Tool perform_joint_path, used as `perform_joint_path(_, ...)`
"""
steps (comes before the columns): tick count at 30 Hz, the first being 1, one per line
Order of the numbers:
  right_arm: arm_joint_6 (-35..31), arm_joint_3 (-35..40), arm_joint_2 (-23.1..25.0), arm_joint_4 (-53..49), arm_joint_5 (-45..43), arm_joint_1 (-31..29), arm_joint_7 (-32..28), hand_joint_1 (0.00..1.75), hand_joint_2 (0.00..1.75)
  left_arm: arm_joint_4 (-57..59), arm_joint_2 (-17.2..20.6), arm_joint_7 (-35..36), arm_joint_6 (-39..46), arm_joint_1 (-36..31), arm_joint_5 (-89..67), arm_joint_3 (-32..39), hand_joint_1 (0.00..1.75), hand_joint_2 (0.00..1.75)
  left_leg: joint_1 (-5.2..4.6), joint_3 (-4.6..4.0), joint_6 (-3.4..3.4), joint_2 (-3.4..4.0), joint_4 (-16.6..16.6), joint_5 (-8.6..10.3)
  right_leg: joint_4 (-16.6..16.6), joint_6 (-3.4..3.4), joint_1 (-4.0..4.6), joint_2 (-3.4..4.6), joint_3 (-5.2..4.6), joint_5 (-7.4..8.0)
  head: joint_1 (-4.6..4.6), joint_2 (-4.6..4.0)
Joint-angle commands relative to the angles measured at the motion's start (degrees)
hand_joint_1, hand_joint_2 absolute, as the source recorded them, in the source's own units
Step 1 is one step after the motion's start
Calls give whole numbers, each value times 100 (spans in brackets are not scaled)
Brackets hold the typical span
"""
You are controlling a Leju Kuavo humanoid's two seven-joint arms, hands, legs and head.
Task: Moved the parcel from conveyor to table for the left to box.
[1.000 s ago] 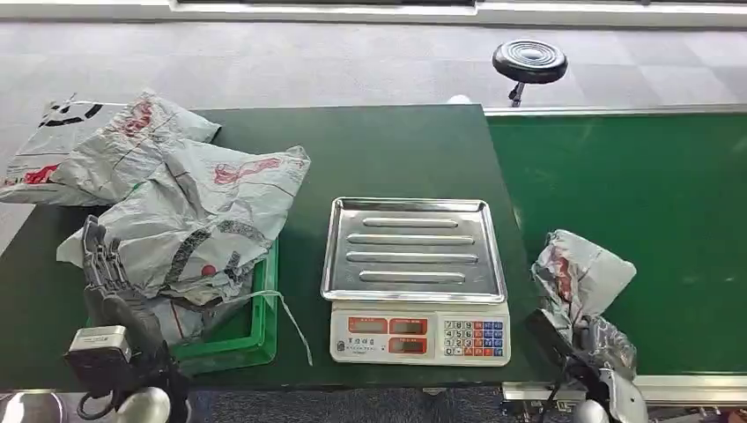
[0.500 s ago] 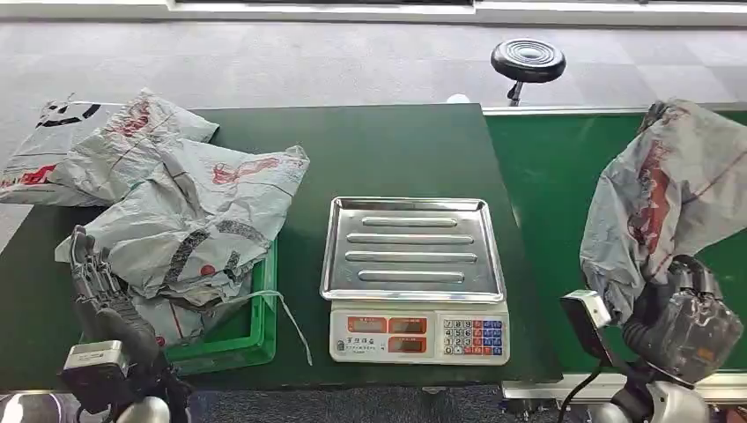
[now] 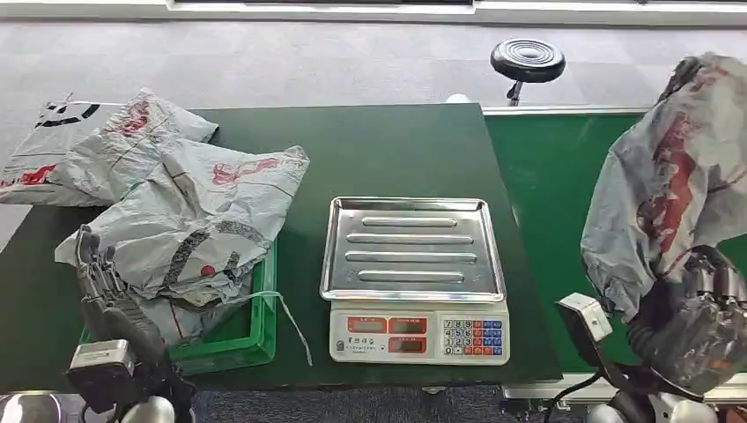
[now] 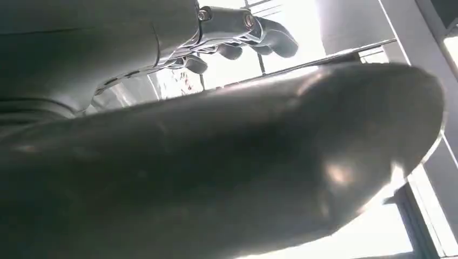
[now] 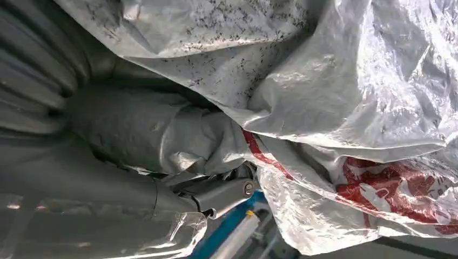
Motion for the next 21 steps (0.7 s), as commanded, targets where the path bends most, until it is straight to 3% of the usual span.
perform_joint_path(1,959,1086,-355,834,-2598,-267,-814,175,175,690,40,29,-243,-523,-28,-351,0,0,3,10,14,-3,-13,7,-17,-18,8,-9,14,7,0,0)
perform_joint_path(5,1695,1430,-11,2708,-4004,-1764,-1626,175,175,1195,95,1,-241,-992,32,-617,0,0,6,13,8,30,-15,10,-19,-15,10,26,5,22,0,0)
perform_joint_path(6,2334,1609,244,3607,-4502,-2494,-1958,175,175,1296,130,7,-252,-1120,76,-718,0,0,5,11,11,37,-24,19,-25,-20,10,32,1,31,0,0)
perform_joint_path(8,2471,1810,491,4526,-4761,-3089,-2187,175,175,1331,145,18,-224,-1194,92,-780,0,0,11,16,8,88,-28,27,-27,-27,18,79,-10,58,0,0)
perform_joint_path(16,2725,2132,609,4590,-5042,-3027,-2369,175,175,1132,115,45,-155,-1126,113,-729,0,0,8,-18,13,12,-17,69,-13,-23,13,-1,-25,61,0,0)
perform_joint_path(21,2927,2336,755,4935,-5188,-3255,-2589,175,175,1075,51,99,-191,-1062,72,-706,0,0,4,-34,5,22,-8,62,4,-17,8,24,-43,59,0,0)
